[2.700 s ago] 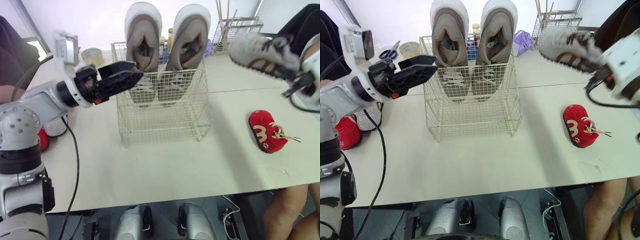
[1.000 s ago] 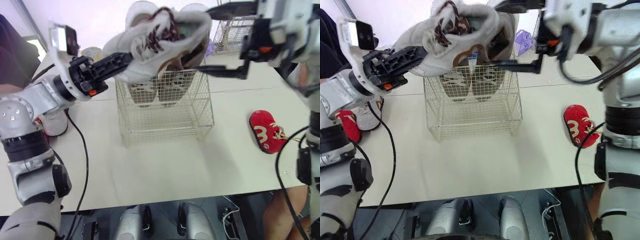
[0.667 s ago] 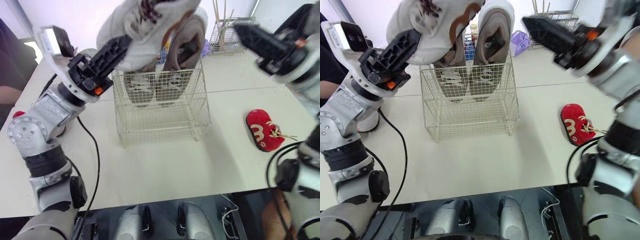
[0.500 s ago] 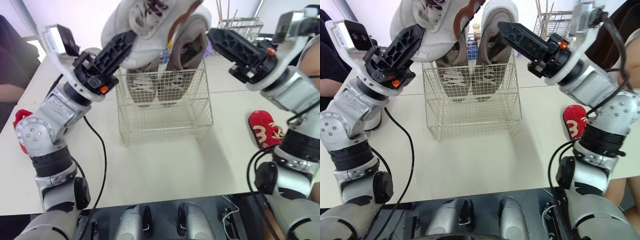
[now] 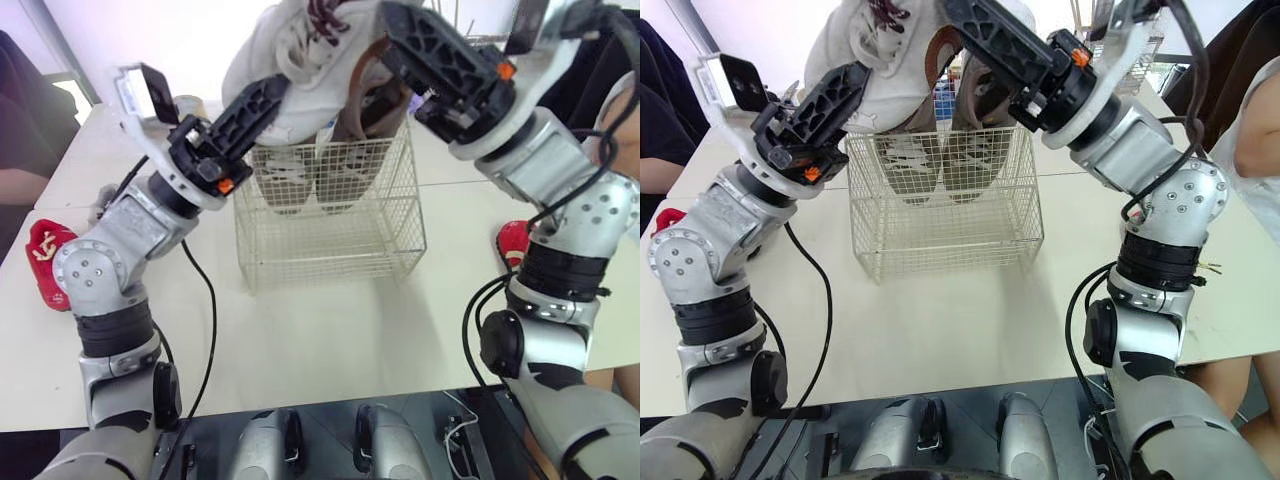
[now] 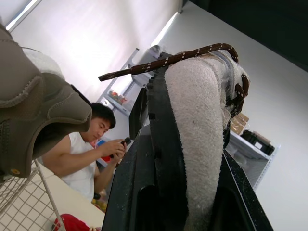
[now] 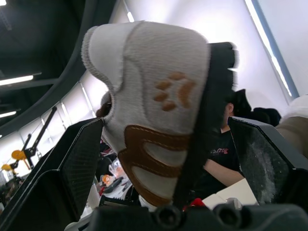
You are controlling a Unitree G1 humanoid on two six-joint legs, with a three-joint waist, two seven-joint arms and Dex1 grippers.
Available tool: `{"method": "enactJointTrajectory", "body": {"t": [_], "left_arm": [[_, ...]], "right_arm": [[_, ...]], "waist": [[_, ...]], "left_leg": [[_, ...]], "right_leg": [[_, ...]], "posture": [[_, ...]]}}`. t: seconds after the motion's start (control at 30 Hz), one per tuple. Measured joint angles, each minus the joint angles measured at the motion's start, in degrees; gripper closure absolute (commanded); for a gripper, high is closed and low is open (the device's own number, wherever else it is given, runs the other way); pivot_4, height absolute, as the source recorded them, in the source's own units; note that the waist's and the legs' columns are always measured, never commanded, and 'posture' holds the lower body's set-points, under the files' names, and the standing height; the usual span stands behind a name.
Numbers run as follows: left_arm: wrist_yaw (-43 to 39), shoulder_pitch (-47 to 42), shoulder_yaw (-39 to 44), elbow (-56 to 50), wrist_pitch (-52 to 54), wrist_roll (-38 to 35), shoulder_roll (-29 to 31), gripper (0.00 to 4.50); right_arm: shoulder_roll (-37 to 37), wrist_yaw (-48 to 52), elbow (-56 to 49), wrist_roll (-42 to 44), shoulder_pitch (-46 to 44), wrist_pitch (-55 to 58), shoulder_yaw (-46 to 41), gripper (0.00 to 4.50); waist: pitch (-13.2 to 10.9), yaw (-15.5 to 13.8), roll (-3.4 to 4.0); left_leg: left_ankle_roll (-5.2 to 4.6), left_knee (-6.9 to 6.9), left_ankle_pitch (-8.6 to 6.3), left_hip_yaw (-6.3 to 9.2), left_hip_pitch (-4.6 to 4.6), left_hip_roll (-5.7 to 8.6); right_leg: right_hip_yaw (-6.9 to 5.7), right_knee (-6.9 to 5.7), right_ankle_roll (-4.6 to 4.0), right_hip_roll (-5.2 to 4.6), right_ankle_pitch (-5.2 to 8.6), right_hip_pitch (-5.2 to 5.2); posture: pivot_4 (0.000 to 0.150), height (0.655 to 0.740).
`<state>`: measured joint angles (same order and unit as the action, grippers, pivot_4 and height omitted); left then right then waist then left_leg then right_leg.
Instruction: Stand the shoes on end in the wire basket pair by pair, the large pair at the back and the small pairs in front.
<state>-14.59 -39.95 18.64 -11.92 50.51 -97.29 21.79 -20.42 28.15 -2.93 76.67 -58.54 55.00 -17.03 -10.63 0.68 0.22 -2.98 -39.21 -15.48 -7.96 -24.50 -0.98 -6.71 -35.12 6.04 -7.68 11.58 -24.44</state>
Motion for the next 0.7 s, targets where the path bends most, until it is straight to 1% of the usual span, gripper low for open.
{"method": "enactJointTrajectory", "body": {"t": [0.23, 0.27, 0.33, 0.5, 0.53, 0.57, 0.7], "left_arm": [[0.03, 1.07, -1.82, -0.09, -0.96, 0.61, -0.1, 4.18], [0.03, 1.44, -2.04, -0.15, -1.24, 0.7, -0.14, 4.18], [0.04, 1.72, -2.13, -0.38, -1.51, 0.95, -0.31, 4.18], [0.22, 2.52, -2.18, -1.87, -2.3, 0.95, -0.47, 4.18], [0.15, 2.56, -2.18, -2.01, -2.31, 0.96, -0.47, 4.18], [0.14, 2.58, -2.18, -2.1, -2.35, 0.96, -0.47, 4.18], [0.55, 2.58, -2.18, -2.16, -2.43, 0.91, -0.43, 4.18]], "right_arm": [[1.45, 0.42, 1.52, -1.27, -1.3, -1.39, 1.77, 0.07], [1.49, 0.42, 1.75, -1.55, -1.3, -1.57, 2.04, 0.3], [1.96, 0.3, 2.11, -1.67, -1.3, -1.91, 2.18, 0.91], [2.94, -0.56, 2.19, -1.69, -1.29, -2.8, 2.12, 3.28], [2.97, -0.78, 2.2, -1.7, -1.3, -2.83, 2.1, 3.59], [2.97, -0.82, 2.2, -1.69, -1.3, -2.84, 2.09, 3.78], [3.01, -1.34, 2.2, -1.68, -1.31, -2.87, 2.09, 3.78]], "waist": [[0.0, 0.05, 0.0], [0.0, 0.05, 0.0], [0.0, 0.05, 0.0], [0.0, 0.02, 0.0], [0.0, 0.01, 0.0], [0.0, 0.01, 0.0], [0.0, 0.05, 0.0]], "left_leg": [[0.0, 0.02, 0.0, 0.0, 0.0, 0.0], [0.01, 0.02, 0.0, 0.0, 0.0, 0.0], [0.01, 0.02, -0.01, 0.0, 0.0, 0.0], [0.01, 0.02, -0.01, 0.0, -0.01, 0.0], [0.01, 0.02, -0.01, 0.0, -0.01, -0.01], [0.01, 0.02, -0.01, 0.0, -0.01, -0.01], [0.01, 0.03, -0.01, 0.0, -0.01, -0.01]], "right_leg": [[0.0, 0.02, 0.0, 0.0, 0.0, 0.0], [0.0, 0.02, 0.0, 0.0, 0.0, -0.01], [0.0, 0.02, 0.0, 0.0, 0.0, -0.01], [0.0, 0.03, 0.0, -0.01, 0.0, -0.01], [0.0, 0.03, 0.0, -0.01, 0.0, -0.01], [0.0, 0.03, 0.0, -0.01, 0.0, -0.01], [0.0, 0.03, 0.0, -0.01, 0.0, -0.02]], "posture": [[0.15, 0.74], [0.15, 0.74], [0.15, 0.74], [0.15, 0.74], [0.15, 0.74], [0.15, 0.74], [0.15, 0.74]]}}
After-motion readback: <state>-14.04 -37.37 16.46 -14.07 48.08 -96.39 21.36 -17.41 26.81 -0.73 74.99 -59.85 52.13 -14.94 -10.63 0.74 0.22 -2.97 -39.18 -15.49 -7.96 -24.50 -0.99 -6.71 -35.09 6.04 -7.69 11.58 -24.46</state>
